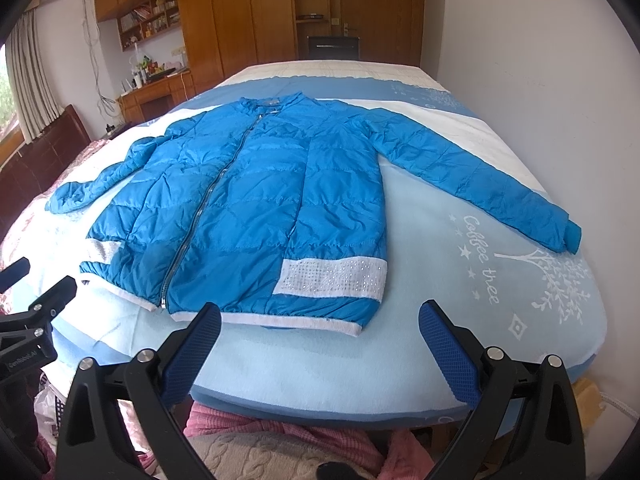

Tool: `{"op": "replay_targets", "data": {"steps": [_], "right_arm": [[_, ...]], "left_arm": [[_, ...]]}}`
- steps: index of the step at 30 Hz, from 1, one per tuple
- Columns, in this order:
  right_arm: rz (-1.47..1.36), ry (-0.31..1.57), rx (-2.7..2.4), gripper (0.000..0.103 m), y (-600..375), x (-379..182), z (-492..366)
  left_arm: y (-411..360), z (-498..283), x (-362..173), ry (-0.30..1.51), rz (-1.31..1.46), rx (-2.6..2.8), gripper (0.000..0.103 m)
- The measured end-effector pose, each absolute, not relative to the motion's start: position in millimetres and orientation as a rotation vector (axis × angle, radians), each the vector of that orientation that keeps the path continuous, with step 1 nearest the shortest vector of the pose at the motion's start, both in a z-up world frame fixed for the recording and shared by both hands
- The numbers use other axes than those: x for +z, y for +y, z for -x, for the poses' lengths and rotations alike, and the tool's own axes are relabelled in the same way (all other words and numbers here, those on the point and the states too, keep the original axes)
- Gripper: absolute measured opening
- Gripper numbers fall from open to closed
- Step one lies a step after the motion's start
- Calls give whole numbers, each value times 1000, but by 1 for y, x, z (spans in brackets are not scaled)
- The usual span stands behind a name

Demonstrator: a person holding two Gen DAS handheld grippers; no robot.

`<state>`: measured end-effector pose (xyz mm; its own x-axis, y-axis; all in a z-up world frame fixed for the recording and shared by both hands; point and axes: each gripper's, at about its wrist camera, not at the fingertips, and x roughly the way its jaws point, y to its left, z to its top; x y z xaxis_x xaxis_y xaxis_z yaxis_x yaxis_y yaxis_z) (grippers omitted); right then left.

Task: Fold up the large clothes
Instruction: 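Grasp the jacket sleeve cuff with the right tool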

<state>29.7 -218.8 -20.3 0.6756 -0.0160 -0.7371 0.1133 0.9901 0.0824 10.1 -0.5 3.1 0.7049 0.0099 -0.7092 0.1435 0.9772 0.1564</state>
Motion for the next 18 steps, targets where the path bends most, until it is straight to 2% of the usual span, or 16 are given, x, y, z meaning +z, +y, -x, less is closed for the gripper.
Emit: {"op": "replay_targets", "data": {"steps": [9, 18], "right_arm": [[-255, 829, -68, 99, -286, -33, -73], [-556, 866, -328, 99, -465, -55, -110]], "left_arm": [[-34, -73, -6, 880, -203, -190, 100], [-111, -190, -14, 1016, -233, -365, 100]]}}
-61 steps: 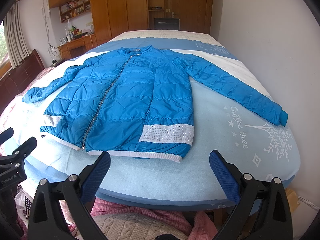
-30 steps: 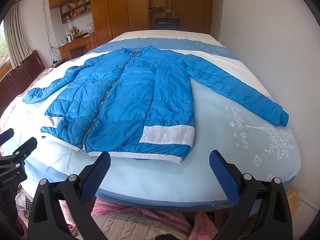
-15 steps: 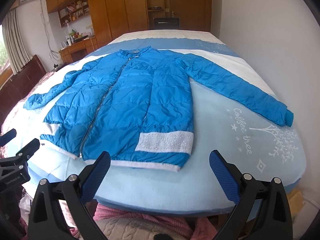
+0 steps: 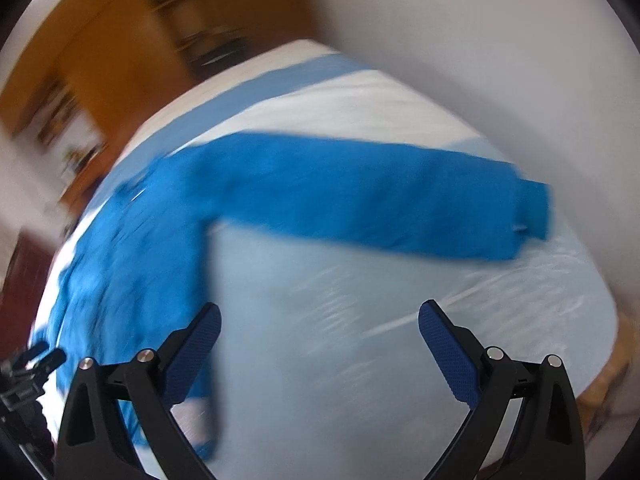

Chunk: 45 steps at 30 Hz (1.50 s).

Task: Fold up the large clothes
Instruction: 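Grasp the jacket sleeve cuff with the right tool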

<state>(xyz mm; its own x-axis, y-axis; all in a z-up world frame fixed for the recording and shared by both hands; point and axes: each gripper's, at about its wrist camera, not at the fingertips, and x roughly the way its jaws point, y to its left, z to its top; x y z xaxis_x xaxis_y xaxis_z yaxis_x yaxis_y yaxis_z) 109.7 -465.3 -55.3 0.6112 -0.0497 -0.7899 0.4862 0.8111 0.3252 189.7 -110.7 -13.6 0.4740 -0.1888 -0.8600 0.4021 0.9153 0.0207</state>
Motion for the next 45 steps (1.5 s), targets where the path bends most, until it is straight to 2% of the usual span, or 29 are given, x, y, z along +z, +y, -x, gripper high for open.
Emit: {"op": "replay_targets", "data": {"steps": [6, 15, 18, 20, 23, 26, 27, 28, 29, 30, 31, 33, 35, 38, 42, 43, 45], "right_arm": [[-783, 921, -399, 99, -571, -90, -103], [-1004, 951, -379, 99, -641, -132, -112], [-992, 947, -381, 100, -645, -132, -121], [-997, 945, -385, 100, -647, -133, -124], [-970, 962, -405, 99, -647, -134, -134], [-920, 974, -453, 83, -646, -131, -138], [-908, 969, -457, 69, -645, -129, -139], [-908, 965, -445, 51, -644, -129, -140], [-927, 959, -419, 46, -644, -128, -141], [-945, 942, -390, 35, -643, -126, -143], [-941, 927, -374, 29, -641, -121, -145], [-907, 865, -317, 28, -631, -101, -152], [-897, 805, -229, 27, -620, -82, -165], [-844, 741, -109, 27, -593, -44, -196], [-743, 752, 23, 27, -543, -12, -255], [-704, 765, 49, 27, -527, -7, -272], [-642, 788, 102, 27, -494, -1, -303]], "left_arm": [[-170, -260, -19, 1040, -230, -427, 100], [-223, -331, -45, 1134, -106, -526, 99], [-228, -345, -55, 1151, -97, -525, 90], [-230, -355, -63, 1173, -88, -520, 77], [-226, -370, -76, 1203, -56, -513, 73], [-222, -379, -85, 1201, -31, -508, 67], [-222, -380, -87, 1199, -24, -514, 67], [-221, -382, -89, 1196, -20, -518, 67], [-220, -385, -92, 1192, -15, -523, 67], [-220, -386, -92, 1188, -11, -526, 66], [-219, -387, -93, 1185, -8, -528, 65], [-216, -387, -91, 1180, -4, -525, 60], [-211, -388, -88, 1175, -1, -516, 51], [-201, -389, -78, 1153, 4, -491, 49], [-180, -389, -60, 1103, -4, -464, 49], [-173, -389, -55, 1090, -4, -457, 46], [-160, -391, -50, 1079, 4, -450, 34]]}}
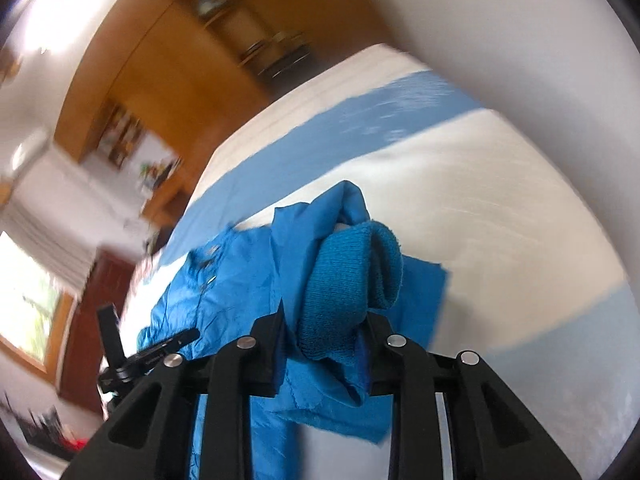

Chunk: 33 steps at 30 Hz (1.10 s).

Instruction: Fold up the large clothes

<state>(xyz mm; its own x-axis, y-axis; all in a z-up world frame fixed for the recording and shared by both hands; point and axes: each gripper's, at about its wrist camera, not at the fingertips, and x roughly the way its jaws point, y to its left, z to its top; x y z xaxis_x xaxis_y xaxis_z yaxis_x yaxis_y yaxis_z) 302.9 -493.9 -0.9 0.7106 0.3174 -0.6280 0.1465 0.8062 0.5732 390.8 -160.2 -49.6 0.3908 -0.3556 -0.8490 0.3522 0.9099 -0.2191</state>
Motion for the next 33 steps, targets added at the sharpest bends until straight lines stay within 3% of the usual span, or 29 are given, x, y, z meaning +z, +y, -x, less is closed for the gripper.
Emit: {"op": "replay_targets", "data": {"steps": [1, 9, 12, 14, 17, 26, 31, 33], "right_arm": [[-631, 797, 127, 27, -480, -2, -315], [-491, 890, 320, 27, -369, -4, -390], [-449, 935, 372, 28, -344, -12, -406], [-423, 968, 423, 35, -325, -19, -418], [-454, 967, 572, 41, -311, -20, -417], [-452, 885, 336, 43, -369, -11, -381], [-458, 870, 74, 44, -428, -24, -363], [-517, 890, 62, 44, -449, -32, -366]], "left_arm": [[-153, -392, -48, 1077, 8, -442, 27], [-116, -403, -48, 1096, 62, -405, 25], [-103, -405, -47, 1093, 92, -399, 34], [-96, -406, -47, 1092, 119, -399, 49], [-83, -408, -47, 1098, 186, -410, 59], [-94, -416, -60, 1162, 243, -458, 73], [-118, -430, -74, 1209, 216, -459, 71], [-132, -434, -74, 1186, 154, -444, 53]]}}
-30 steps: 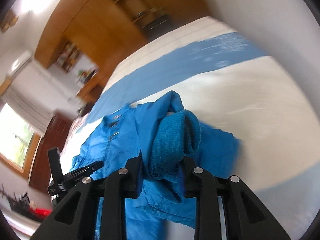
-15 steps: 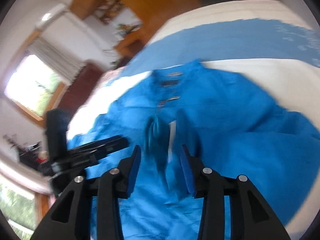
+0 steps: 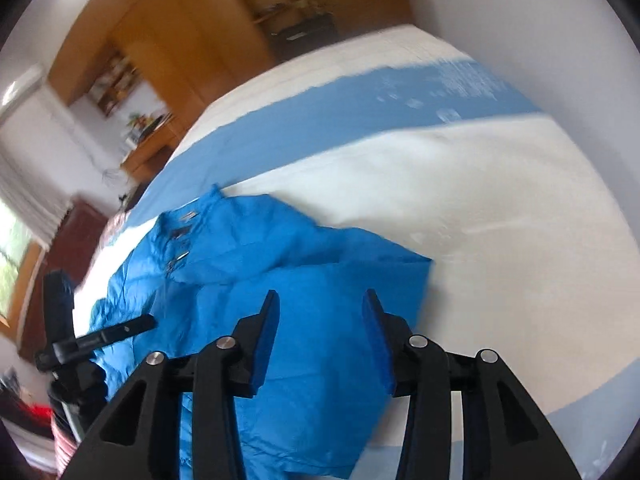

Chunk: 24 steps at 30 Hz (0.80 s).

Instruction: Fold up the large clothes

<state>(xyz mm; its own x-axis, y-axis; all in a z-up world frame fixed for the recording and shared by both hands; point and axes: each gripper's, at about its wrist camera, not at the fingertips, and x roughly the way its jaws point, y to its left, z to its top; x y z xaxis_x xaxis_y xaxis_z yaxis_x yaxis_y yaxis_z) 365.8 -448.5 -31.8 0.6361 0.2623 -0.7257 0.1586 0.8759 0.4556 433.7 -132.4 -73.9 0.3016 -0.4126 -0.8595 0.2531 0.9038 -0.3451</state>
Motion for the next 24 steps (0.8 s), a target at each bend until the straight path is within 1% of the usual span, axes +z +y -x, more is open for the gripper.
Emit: {"op": "replay_targets", "data": {"steps": [1, 2, 5, 7, 11, 15, 19, 23, 24], "right_arm": [[-539, 897, 63, 44, -455, -36, -367], [-546, 902, 63, 44, -459, -39, -367], [-580, 895, 87, 44, -463, -46, -370], [-619, 871, 129, 44, -465, -46, -372], [-674, 819, 222, 44, -463, -42, -372], [-672, 821, 320, 44, -444, -42, -378], [-609, 862, 428, 44, -401, -51, -392], [-546, 933, 435, 44, -370, -68, -405], [-539, 952, 420, 42, -368, -75, -408]], "left_arm": [[-136, -434, -74, 1178, 137, -444, 35], [-139, -435, -74, 1160, 120, -426, 22], [-132, -433, -69, 1123, 171, -416, 17], [-116, -427, -55, 1060, 192, -387, 14], [-70, -418, -26, 937, 216, -286, 14], [-23, -415, -9, 858, 164, -130, 14], [3, -420, -15, 881, 135, -56, 15], [18, -434, -44, 958, 137, -23, 16], [21, -436, -52, 973, 131, -12, 17]]}}
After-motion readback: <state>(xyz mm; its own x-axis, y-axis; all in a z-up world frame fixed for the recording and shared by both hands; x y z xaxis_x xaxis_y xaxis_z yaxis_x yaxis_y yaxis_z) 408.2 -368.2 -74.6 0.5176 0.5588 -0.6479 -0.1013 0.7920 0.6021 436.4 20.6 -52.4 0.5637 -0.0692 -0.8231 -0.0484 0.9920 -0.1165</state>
